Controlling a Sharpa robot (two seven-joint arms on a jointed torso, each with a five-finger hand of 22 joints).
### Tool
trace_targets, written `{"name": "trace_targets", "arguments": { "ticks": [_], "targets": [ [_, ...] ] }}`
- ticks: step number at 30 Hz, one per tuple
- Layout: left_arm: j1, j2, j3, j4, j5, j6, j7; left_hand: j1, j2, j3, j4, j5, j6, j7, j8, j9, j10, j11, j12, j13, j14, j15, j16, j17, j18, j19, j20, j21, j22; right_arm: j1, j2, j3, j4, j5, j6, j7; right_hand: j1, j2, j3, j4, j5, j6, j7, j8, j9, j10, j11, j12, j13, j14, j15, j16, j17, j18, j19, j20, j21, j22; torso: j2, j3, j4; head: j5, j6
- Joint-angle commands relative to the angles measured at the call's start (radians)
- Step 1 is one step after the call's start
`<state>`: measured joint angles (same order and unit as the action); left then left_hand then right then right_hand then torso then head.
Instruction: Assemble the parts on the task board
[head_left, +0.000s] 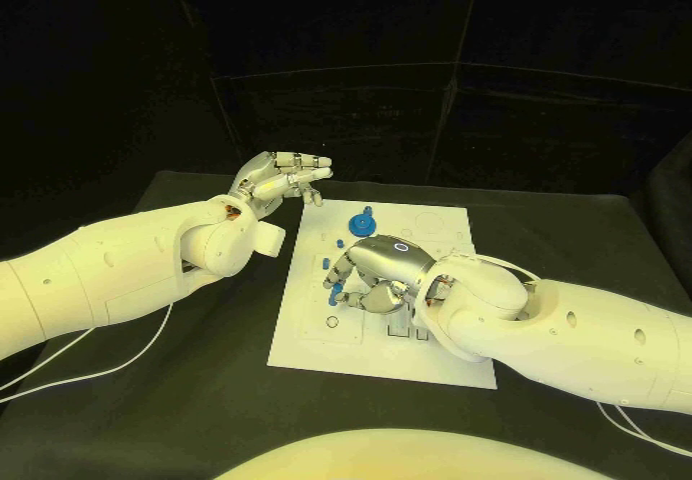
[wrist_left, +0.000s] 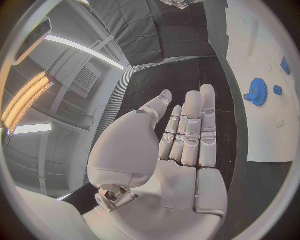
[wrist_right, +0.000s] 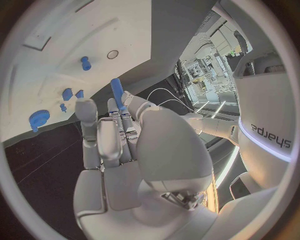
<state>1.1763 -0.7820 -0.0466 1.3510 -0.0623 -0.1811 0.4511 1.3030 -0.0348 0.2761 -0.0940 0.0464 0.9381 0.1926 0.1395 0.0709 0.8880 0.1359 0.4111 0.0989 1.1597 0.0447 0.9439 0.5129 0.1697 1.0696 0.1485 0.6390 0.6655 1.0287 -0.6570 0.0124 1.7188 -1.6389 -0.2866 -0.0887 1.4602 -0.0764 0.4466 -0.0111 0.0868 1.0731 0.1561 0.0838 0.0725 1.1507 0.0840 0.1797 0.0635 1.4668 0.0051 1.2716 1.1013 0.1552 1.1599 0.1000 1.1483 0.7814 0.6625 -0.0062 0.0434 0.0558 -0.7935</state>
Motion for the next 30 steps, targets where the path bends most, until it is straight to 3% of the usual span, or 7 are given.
{"name": "trace_targets", "arguments": {
  "ticks": [1, 16, 30],
  "targets": [
    [0.001, 0.001, 0.001, 0.001, 0.010, 0.013, 0.001, -0.002, 0.009, -0.008, 0.000, 0.001, 0.009, 0.000, 0.004, 0.001, 0.002, -0.007, 0.003, 0.000, -0.005, 0.001, -0.006, -0.001, 0.014, 0.007, -0.001, -0.003, -0.002, -0.008, 0.017, 0.001, -0.023, 0.001, 0.008, 0.034, -0.002, -0.009, 0.009, 0.000, 0.004, 0.004, 0.001, -0.001, -0.001, 0.002, 0.001, -0.006, 0.001, 0.026, -0.006, 0.007, 0.000, -0.009, 0.008, 0.001, 0.004, 0.001, -0.001, 0.0013, -0.0024, 0.009, -0.003],
    [0.002, 0.004, 0.001, -0.002, 0.010, 0.013, 0.002, -0.003, 0.009, -0.009, 0.001, 0.001, 0.009, 0.000, 0.004, 0.001, 0.003, -0.007, 0.005, 0.000, -0.005, 0.000, -0.005, -0.002, 0.014, 0.007, -0.001, -0.004, -0.002, -0.029, 0.065, -0.004, -0.079, -0.022, 0.067, 0.018, -0.003, -0.008, 0.015, -0.003, 0.009, 0.003, 0.002, -0.003, -0.002, 0.001, 0.003, -0.011, 0.001, 0.026, -0.005, 0.007, -0.002, -0.009, 0.006, 0.002, 0.004, 0.000, -0.001, 0.0009, -0.0016, 0.013, -0.006],
    [0.002, 0.006, 0.001, -0.007, 0.010, 0.015, 0.001, -0.003, 0.009, -0.010, 0.001, 0.001, 0.009, 0.001, 0.004, 0.001, 0.004, -0.007, 0.005, 0.000, -0.005, 0.000, -0.005, -0.002, 0.014, 0.008, -0.001, -0.004, -0.002, -0.033, 0.072, -0.005, -0.088, -0.033, 0.126, 0.007, -0.005, -0.006, 0.019, -0.004, 0.012, 0.006, 0.002, -0.003, -0.002, 0.004, 0.003, -0.012, 0.002, 0.025, -0.004, 0.006, -0.004, -0.008, 0.004, 0.003, 0.005, -0.001, -0.001, 0.0014, -0.0018, 0.016, -0.012]
  ]
}}
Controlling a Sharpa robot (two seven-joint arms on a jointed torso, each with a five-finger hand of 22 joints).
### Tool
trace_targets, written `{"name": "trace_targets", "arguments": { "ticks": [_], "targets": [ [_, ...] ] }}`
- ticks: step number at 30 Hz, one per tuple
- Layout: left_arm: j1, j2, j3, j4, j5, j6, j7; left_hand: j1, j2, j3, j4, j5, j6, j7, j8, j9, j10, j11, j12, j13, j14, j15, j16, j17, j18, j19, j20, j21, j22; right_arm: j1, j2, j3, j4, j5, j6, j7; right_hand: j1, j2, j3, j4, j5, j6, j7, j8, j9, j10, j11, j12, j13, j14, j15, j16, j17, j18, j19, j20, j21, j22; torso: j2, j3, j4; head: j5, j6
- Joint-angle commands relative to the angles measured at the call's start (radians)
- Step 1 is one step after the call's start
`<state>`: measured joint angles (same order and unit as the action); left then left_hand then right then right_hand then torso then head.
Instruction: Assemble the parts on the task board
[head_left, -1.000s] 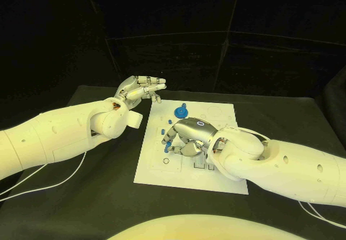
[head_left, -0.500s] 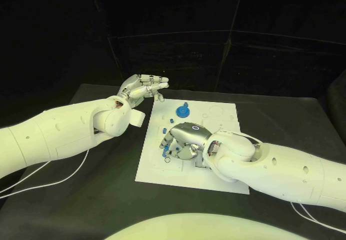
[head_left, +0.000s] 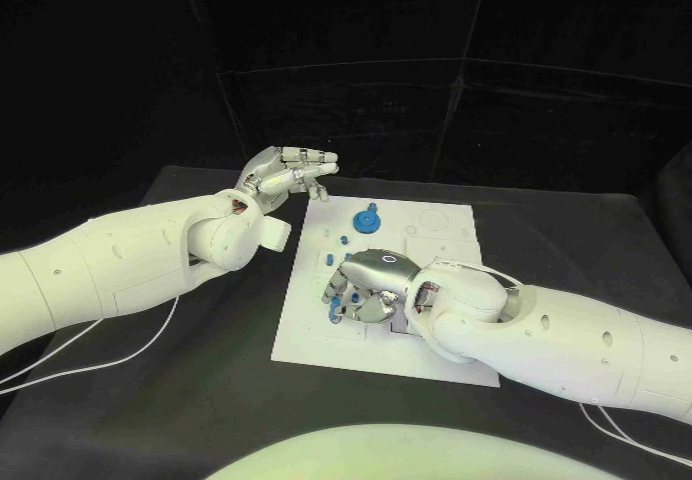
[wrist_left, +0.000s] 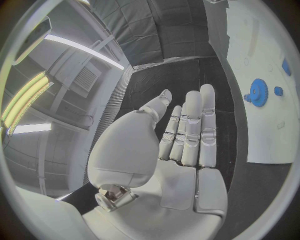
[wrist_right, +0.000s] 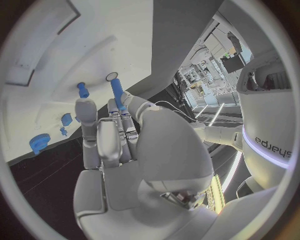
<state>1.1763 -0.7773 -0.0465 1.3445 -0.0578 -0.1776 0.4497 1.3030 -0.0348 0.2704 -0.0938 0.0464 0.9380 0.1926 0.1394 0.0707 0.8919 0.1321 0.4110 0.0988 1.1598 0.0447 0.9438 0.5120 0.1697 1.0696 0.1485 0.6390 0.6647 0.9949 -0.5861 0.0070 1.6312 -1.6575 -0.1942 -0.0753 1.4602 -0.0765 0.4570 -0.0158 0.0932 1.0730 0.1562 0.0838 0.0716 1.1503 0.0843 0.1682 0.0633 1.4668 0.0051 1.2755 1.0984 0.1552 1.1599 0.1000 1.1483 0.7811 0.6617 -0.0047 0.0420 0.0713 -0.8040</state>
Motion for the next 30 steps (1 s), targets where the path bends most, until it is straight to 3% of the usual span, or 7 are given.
{"name": "trace_targets", "arguments": {
  "ticks": [1, 21, 30],
  "targets": [
    [0.001, 0.001, 0.001, 0.000, 0.006, 0.012, 0.003, -0.003, 0.009, -0.004, 0.001, 0.001, 0.009, 0.001, 0.004, 0.001, 0.000, -0.003, 0.005, 0.000, -0.005, 0.000, -0.005, -0.001, 0.014, 0.008, -0.001, -0.004, -0.001, 0.001, 0.002, 0.000, -0.001, -0.016, 0.036, -0.008, -0.005, -0.006, 0.009, 0.000, 0.005, 0.006, 0.002, -0.003, -0.001, 0.004, 0.003, -0.001, 0.002, 0.025, -0.004, 0.002, -0.001, -0.008, 0.004, 0.003, 0.005, 0.000, 0.000, -0.0002, -0.0004, 0.000, -0.001],
    [0.001, 0.002, 0.001, -0.001, 0.006, 0.012, 0.001, -0.002, 0.008, -0.005, 0.000, 0.001, 0.007, 0.001, 0.004, 0.000, 0.000, -0.003, 0.006, -0.001, -0.005, 0.000, -0.005, -0.002, 0.014, 0.008, -0.002, -0.005, -0.002, -0.007, 0.019, -0.003, -0.019, -0.079, 0.035, -0.028, -0.008, -0.006, 0.011, 0.000, 0.006, 0.007, 0.002, -0.003, -0.001, 0.005, 0.003, -0.002, 0.002, 0.025, -0.004, 0.002, -0.001, -0.008, 0.003, 0.003, 0.005, 0.000, 0.000, -0.0005, -0.0003, -0.002, 0.000],
    [0.002, 0.001, 0.001, -0.001, 0.006, 0.012, 0.000, -0.002, 0.008, -0.007, 0.000, 0.001, 0.006, 0.002, 0.003, 0.000, -0.001, -0.002, 0.006, -0.001, -0.006, 0.000, -0.005, -0.002, 0.014, 0.008, -0.002, -0.006, -0.003, -0.008, 0.018, -0.018, -0.014, -0.092, 0.061, -0.021, -0.051, -0.036, -0.001, 0.009, 0.035, -0.013, 0.008, -0.018, -0.004, -0.023, 0.013, -0.030, -0.001, 0.024, 0.007, 0.005, -0.001, -0.006, -0.011, 0.008, -0.001, -0.012, -0.001, -0.0007, -0.0003, -0.003, 0.000]
  ]
}}
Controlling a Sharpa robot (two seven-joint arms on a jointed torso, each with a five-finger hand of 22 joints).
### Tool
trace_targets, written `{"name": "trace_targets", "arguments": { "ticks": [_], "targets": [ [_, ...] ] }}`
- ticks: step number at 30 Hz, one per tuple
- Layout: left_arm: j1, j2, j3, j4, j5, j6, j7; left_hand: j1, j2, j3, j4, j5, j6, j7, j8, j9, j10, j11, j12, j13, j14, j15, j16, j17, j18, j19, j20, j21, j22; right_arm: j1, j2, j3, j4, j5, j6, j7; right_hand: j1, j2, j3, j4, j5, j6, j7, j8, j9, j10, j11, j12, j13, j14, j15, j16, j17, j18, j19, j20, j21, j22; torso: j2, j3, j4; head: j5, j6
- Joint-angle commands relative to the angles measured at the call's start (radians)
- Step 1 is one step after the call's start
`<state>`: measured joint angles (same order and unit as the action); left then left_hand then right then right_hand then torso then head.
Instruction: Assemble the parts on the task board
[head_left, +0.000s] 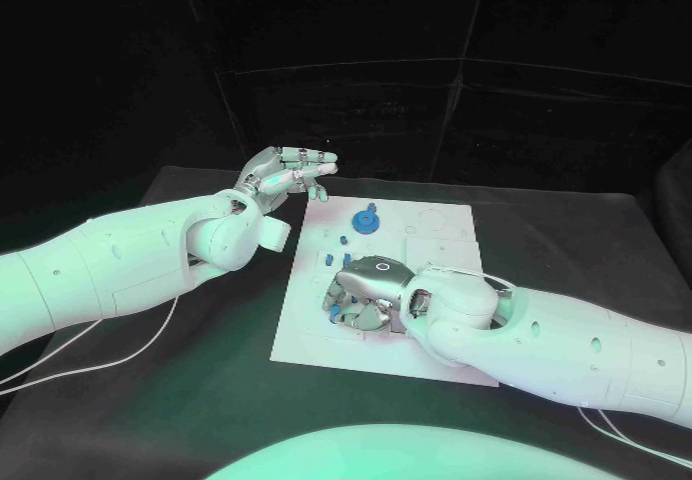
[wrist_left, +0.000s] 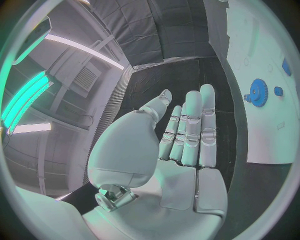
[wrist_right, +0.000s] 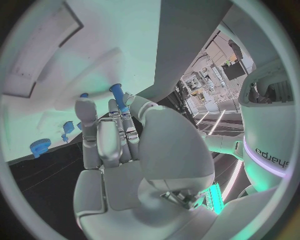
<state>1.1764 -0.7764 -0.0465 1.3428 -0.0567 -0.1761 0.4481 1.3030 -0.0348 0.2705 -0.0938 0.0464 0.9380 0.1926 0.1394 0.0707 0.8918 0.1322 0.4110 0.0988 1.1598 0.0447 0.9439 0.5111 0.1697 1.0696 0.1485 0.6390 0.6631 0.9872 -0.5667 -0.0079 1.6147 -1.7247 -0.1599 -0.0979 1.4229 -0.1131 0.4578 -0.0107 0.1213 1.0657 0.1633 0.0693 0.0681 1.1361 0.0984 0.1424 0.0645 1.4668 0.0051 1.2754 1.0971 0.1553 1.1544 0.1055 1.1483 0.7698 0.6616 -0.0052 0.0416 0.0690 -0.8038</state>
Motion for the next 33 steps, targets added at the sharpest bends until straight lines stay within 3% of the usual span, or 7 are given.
{"name": "trace_targets", "arguments": {
  "ticks": [1, 5, 9, 20, 24, 29, 33],
  "targets": [
    [0.001, 0.000, 0.001, 0.001, 0.005, 0.010, 0.002, -0.002, 0.008, -0.007, 0.000, 0.001, 0.005, 0.003, 0.003, -0.001, -0.002, -0.002, 0.006, -0.001, -0.006, 0.000, -0.005, -0.002, 0.014, 0.008, -0.002, -0.006, -0.001, -0.001, -0.002, -0.005, 0.004, -0.025, 0.024, 0.003, -0.014, 0.000, -0.002, 0.004, 0.007, -0.006, 0.001, -0.003, -0.001, -0.009, -0.001, -0.005, -0.002, 0.024, 0.007, 0.006, 0.001, -0.006, -0.006, 0.002, -0.001, -0.001, -0.001, -0.0002, -0.0002, 0.000, 0.000],
    [0.002, 0.000, 0.001, 0.001, 0.005, 0.010, 0.001, -0.002, 0.008, -0.007, 0.000, 0.001, 0.004, 0.003, 0.003, -0.001, -0.002, -0.002, 0.006, -0.001, -0.006, 0.000, -0.005, -0.002, 0.014, 0.009, -0.002, -0.006, -0.002, -0.001, -0.006, -0.007, 0.006, -0.026, -0.004, 0.006, -0.049, -0.025, -0.023, 0.016, 0.018, -0.032, 0.014, -0.008, -0.003, -0.053, 0.013, -0.032, -0.004, 0.022, 0.018, 0.006, -0.001, -0.002, -0.028, 0.012, -0.021, -0.033, 0.000, 0.0005, -0.0006, 0.000, 0.000],
    [0.002, 0.000, 0.001, 0.000, 0.005, 0.010, 0.001, -0.002, 0.008, -0.007, 0.000, 0.001, 0.004, 0.003, 0.003, -0.001, -0.002, -0.002, 0.006, -0.001, -0.006, 0.000, -0.005, -0.002, 0.014, 0.009, -0.002, -0.006, -0.002, -0.001, -0.012, -0.009, 0.009, -0.022, -0.072, 0.013, -0.079, -0.048, -0.093, 0.025, 0.017, -0.101, 0.025, -0.007, -0.004, -0.159, 0.031, -0.064, -0.001, -0.021, 0.033, -0.060, -0.103, 0.020, -0.116, 0.033, -0.110, -0.167, -0.001, 0.0005, -0.0008, -0.002, 0.001],
    [0.001, -0.002, 0.001, -0.004, 0.005, 0.009, 0.001, -0.002, 0.008, -0.007, 0.000, 0.001, 0.004, 0.003, 0.003, -0.001, -0.002, -0.002, 0.006, -0.001, -0.006, 0.000, -0.005, -0.002, 0.014, 0.009, -0.002, -0.006, -0.002, -0.001, -0.062, -0.009, 0.055, 0.077, -0.317, 0.093, -0.044, -0.019, -0.293, 0.058, 0.035, -0.190, 0.031, -0.006, -0.001, -0.275, 0.044, -0.007, 0.003, -0.085, 0.049, -0.116, -0.225, 0.029, -0.161, 0.049, -0.175, -0.232, -0.001, 0.0015, -0.0024, -0.009, 0.007],
    [0.001, -0.004, 0.001, -0.004, 0.005, 0.009, 0.001, -0.001, 0.008, -0.009, -0.001, 0.002, 0.001, 0.004, 0.002, -0.001, -0.004, -0.001, 0.006, -0.002, -0.006, 0.001, -0.005, -0.003, 0.014, 0.009, -0.002, -0.007, -0.002, -0.001, -0.117, -0.008, 0.097, 0.149, -0.352, 0.111, -0.032, -0.012, -0.327, 0.076, 0.047, -0.193, 0.034, -0.004, 0.000, -0.282, 0.046, 0.018, 0.006, -0.105, 0.053, -0.137, -0.273, 0.030, -0.169, 0.049, -0.182, -0.236, -0.003, 0.0012, -0.0054, -0.015, 0.009],
    [0.001, -0.009, 0.001, -0.002, 0.005, 0.008, 0.000, -0.001, 0.008, -0.009, -0.001, 0.002, 0.001, 0.004, 0.002, -0.001, -0.004, -0.001, 0.006, -0.002, -0.006, 0.001, -0.005, -0.003, 0.014, 0.009, -0.002, -0.007, -0.002, 0.016, -0.246, -0.004, 0.164, 0.323, -0.322, 0.081, -0.037, 0.023, -0.340, 0.096, 0.071, -0.121, 0.022, 0.027, 0.013, -0.087, 0.014, 0.141, 0.039, -0.041, 0.027, -0.043, -0.150, 0.030, -0.132, 0.037, -0.157, -0.217, -0.008, -0.0015, -0.0119, -0.028, 0.012],
    [0.001, -0.015, 0.001, 0.003, 0.005, 0.006, 0.000, -0.001, 0.008, -0.009, -0.001, 0.001, 0.001, 0.004, 0.002, -0.002, -0.005, -0.001, 0.007, -0.002, -0.006, 0.001, -0.005, -0.003, 0.013, 0.009, -0.002, -0.007, -0.003, 0.030, -0.358, -0.003, 0.206, 0.435, -0.260, 0.010, -0.072, 0.027, -0.359, 0.131, 0.090, -0.065, -0.018, 0.055, 0.019, 0.090, -0.037, 0.233, 0.088, 0.029, -0.018, 0.076, 0.043, -0.008, 0.025, -0.005, -0.006, 0.008, -0.014, -0.0045, -0.0204, -0.050, 0.018]
  ]
}}
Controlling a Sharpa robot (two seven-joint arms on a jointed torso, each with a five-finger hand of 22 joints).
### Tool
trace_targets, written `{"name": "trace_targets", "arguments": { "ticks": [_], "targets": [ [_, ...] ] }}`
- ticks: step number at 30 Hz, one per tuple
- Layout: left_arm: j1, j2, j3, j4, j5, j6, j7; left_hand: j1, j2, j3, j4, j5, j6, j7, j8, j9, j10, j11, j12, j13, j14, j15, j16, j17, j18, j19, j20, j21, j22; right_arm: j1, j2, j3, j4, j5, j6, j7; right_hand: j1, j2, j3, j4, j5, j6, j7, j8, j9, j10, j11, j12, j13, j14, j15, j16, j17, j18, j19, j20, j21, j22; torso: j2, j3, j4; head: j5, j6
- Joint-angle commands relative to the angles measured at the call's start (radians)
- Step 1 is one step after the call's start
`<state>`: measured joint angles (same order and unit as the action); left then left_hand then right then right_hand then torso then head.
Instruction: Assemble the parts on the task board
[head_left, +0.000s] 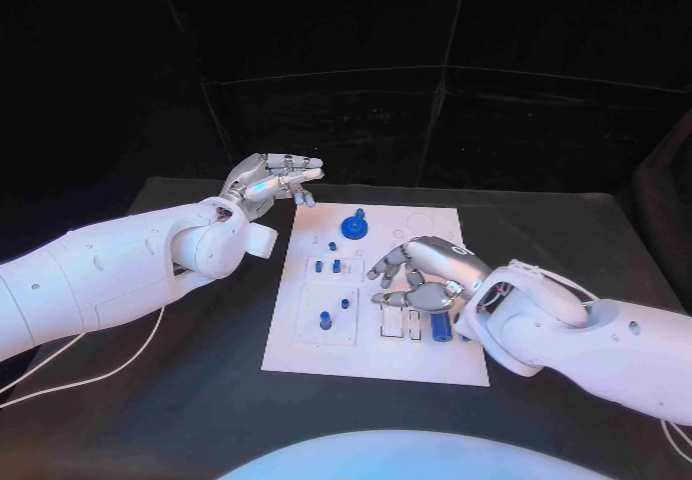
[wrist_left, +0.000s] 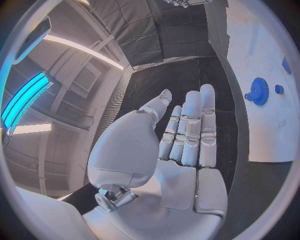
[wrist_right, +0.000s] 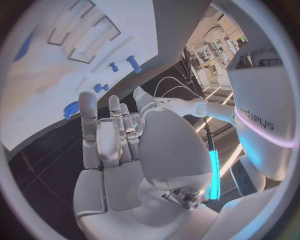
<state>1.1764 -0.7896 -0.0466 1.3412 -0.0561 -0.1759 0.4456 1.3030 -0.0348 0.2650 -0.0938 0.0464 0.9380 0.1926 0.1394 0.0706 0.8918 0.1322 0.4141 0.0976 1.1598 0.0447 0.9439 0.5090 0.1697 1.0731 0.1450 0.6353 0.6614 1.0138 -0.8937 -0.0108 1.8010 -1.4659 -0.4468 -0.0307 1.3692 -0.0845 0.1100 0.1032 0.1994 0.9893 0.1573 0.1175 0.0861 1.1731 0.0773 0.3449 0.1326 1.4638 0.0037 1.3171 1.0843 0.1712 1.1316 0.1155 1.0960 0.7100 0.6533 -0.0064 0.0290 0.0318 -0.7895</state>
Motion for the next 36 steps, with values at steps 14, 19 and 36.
{"name": "trace_targets", "arguments": {
  "ticks": [14, 19, 36],
  "targets": [
    [0.001, -0.016, 0.000, 0.030, 0.004, 0.009, 0.001, -0.001, 0.008, -0.005, 0.000, 0.001, 0.002, 0.004, 0.004, -0.001, -0.003, -0.001, 0.005, -0.001, -0.006, 0.001, -0.005, -0.001, 0.013, 0.006, 0.002, -0.004, -0.002, 0.007, -0.205, -0.004, 0.083, 0.124, 0.132, -0.410, -0.145, 0.035, -0.220, 0.183, 0.045, 0.021, -0.055, 0.130, 0.037, 0.142, -0.055, 0.605, 0.676, 0.068, -0.051, 0.150, 0.249, -0.063, 0.168, -0.055, 0.185, 0.291, -0.016, -0.0048, -0.0344, -0.075, 0.018],
    [0.001, -0.018, -0.001, 0.032, 0.004, 0.011, 0.001, -0.002, 0.008, -0.006, 0.001, 0.001, 0.003, 0.004, 0.004, -0.001, -0.003, -0.001, 0.006, -0.001, -0.006, 0.001, -0.004, -0.002, 0.013, 0.006, 0.002, -0.005, -0.002, 0.003, -0.204, -0.005, 0.085, 0.045, 0.158, -0.493, -0.184, 0.046, -0.274, 0.186, 0.056, 0.005, -0.056, 0.172, 0.063, 0.164, -0.058, 0.741, 0.855, 0.072, -0.052, 0.171, 0.291, -0.067, 0.175, -0.055, 0.198, 0.313, -0.017, -0.0046, -0.0319, -0.079, 0.017],
    [0.001, -0.018, -0.002, 0.016, 0.004, 0.017, 0.001, -0.007, 0.006, -0.012, 0.003, 0.001, 0.002, 0.004, 0.005, -0.001, -0.003, -0.001, 0.008, -0.002, -0.006, 0.002, -0.004, -0.003, 0.013, 0.007, 0.002, -0.007, -0.004, -0.027, -0.130, -0.007, 0.057, -0.032, 0.200, -0.531, -0.183, 0.035, -0.302, 0.189, 0.087, -0.029, -0.059, 0.237, 0.106, 0.191, -0.059, 0.840, 0.997, 0.075, -0.054, 0.183, 0.315, -0.069, 0.176, -0.055, 0.205, 0.325, -0.016, -0.0058, -0.0334, -0.078, 0.019]
  ]
}}
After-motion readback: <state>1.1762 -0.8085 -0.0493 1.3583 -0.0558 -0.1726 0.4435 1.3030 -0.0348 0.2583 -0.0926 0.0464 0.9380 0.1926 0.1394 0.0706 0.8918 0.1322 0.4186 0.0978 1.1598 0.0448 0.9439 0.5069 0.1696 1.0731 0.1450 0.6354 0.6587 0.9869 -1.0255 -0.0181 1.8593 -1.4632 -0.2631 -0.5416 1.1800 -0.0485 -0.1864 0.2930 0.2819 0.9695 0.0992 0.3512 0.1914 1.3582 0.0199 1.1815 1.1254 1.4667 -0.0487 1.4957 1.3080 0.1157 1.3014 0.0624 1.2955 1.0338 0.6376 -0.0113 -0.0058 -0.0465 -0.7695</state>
